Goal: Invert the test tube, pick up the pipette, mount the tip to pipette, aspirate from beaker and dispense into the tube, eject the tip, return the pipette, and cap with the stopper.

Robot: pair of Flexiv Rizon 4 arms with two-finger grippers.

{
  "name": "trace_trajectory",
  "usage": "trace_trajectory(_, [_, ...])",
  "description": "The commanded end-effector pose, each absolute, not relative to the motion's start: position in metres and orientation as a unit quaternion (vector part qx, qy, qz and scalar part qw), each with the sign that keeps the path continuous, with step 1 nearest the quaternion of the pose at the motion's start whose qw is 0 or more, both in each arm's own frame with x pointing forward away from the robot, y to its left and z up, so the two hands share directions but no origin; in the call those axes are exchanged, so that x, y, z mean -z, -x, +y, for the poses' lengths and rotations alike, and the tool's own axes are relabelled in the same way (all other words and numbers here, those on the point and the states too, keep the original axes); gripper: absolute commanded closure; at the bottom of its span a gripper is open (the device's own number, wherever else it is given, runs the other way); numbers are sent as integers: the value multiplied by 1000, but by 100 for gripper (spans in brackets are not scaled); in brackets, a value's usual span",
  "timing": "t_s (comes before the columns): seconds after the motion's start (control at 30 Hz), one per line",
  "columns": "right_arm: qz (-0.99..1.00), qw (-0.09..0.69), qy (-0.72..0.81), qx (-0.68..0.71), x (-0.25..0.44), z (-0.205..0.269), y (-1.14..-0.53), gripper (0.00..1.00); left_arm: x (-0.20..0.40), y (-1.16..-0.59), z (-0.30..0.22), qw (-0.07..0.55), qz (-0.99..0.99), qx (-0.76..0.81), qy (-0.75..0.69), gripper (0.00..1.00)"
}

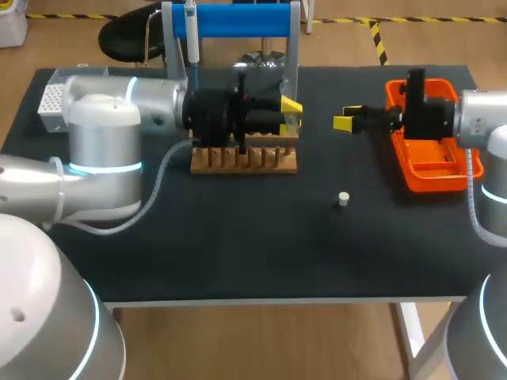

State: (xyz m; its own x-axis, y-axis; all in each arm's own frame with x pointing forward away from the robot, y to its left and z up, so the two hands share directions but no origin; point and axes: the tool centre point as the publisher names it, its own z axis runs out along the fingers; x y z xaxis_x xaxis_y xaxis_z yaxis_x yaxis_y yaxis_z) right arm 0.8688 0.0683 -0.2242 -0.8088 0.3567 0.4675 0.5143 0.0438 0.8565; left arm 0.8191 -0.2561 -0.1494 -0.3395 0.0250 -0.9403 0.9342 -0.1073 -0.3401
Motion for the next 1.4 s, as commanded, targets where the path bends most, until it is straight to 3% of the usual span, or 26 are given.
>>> trace_trajectory(0.03, [-720,63,303,621,224,68,-868,0,141,-820,-251,269,612,645,-371,100])
trace_trajectory(0.47, [-720,63,303,621,224,68,-868,0,141,-820,-251,269,612,645,-371,100])
trace_trajectory(0.5, [-720,63,303,621,224,68,-868,0,143,-828,-247,227,617,671,-343,100])
trace_trajectory(0.6, [-720,63,303,621,224,68,-868,0,135,-845,-235,178,657,675,-286,100])
trace_trajectory(1.0, [-720,63,303,621,224,68,-868,0,126,-894,-235,71,683,712,-146,100])
trace_trajectory(1.4, [-720,63,303,621,224,68,-868,0,143,-919,-227,46,679,727,-94,100])
